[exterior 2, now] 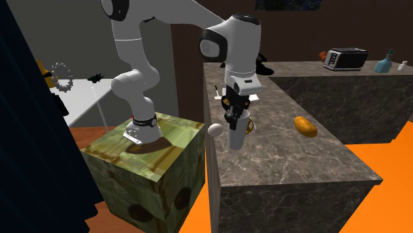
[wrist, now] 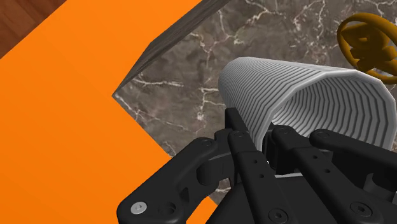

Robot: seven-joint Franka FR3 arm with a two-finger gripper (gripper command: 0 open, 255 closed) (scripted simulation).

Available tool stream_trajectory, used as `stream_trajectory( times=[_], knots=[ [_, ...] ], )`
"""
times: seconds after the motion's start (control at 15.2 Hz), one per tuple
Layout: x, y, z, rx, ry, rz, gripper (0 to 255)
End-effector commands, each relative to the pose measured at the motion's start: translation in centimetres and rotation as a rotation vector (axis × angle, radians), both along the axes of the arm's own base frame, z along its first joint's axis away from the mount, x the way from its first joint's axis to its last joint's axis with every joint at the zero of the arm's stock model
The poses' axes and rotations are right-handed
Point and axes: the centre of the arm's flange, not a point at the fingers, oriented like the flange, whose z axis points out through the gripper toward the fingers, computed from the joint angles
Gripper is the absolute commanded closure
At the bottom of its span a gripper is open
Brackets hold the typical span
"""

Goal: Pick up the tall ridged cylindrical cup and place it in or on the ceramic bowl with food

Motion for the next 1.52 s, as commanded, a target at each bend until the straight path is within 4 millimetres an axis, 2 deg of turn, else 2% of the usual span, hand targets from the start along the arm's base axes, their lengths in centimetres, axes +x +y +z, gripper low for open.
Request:
stream_trajectory(
  times=[0.0,1.32,1.45],
  knots=[
    [-0.1,0.0,1.0,0.0,0.0,0.0,255],
    [-0.1,0.0,11.2,0.0,0.0,0.0,255],
    [-0.8,2.5,11.5,0.0,0.0,0.0,255]
  ],
)
